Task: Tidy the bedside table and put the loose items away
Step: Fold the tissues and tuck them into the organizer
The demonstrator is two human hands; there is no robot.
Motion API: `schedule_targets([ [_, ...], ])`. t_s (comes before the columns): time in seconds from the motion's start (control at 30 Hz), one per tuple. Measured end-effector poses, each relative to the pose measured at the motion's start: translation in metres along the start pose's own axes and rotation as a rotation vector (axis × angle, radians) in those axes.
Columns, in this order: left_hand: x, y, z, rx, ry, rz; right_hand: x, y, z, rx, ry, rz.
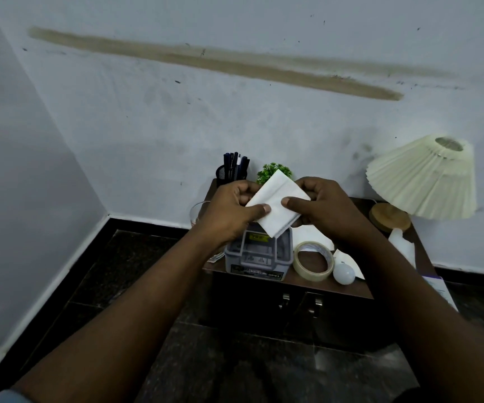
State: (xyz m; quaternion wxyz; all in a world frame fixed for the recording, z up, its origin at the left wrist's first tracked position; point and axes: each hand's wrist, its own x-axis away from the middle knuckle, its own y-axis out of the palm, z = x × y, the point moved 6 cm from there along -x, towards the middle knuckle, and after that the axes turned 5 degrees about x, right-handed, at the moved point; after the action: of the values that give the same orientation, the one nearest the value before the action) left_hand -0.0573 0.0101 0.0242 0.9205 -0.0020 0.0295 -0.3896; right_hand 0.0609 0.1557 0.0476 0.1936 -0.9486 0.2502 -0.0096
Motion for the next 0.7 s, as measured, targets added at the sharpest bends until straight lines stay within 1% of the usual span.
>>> schedule_targets([
  [0.07, -0.001, 0.002, -0.001, -0.017, -0.018, -0.037, 0.000, -0.004, 0.001, 0.064, -0.004, 0.022],
  [0.2, -0.003, -0.002, -0.001, -0.183, -0.025, -0.076, -0.001, -0.005, -0.003, 0.335, -0.119, 0.031],
  [0.27, -0.004, -0.005, -0.001, -0.233, -0.007, -0.030, -0.001, -0.001, -0.002, 0.276, -0.124, 0.011],
  [0.33, -0.003, -0.009, -0.003, -0.174, -0.022, 0.040, -0.002, 0.002, 0.003, 0.113, -0.077, 0.001],
  [0.4, -0.003, -0.010, -0.005, -0.092, -0.053, 0.077, -0.004, 0.003, 0.007, 0.002, -0.021, -0.004],
  [0.5, -0.003, -0.011, -0.007, -0.090, -0.065, 0.080, -0.007, 0.004, 0.010, -0.020, 0.024, -0.008],
  [0.6, -0.004, -0.013, -0.007, -0.146, -0.030, 0.095, -0.008, 0.006, 0.011, -0.020, 0.041, -0.004],
  [0.7, -0.005, -0.015, -0.007, -0.207, 0.001, 0.123, -0.011, 0.007, 0.013, 0.056, 0.059, 0.011],
])
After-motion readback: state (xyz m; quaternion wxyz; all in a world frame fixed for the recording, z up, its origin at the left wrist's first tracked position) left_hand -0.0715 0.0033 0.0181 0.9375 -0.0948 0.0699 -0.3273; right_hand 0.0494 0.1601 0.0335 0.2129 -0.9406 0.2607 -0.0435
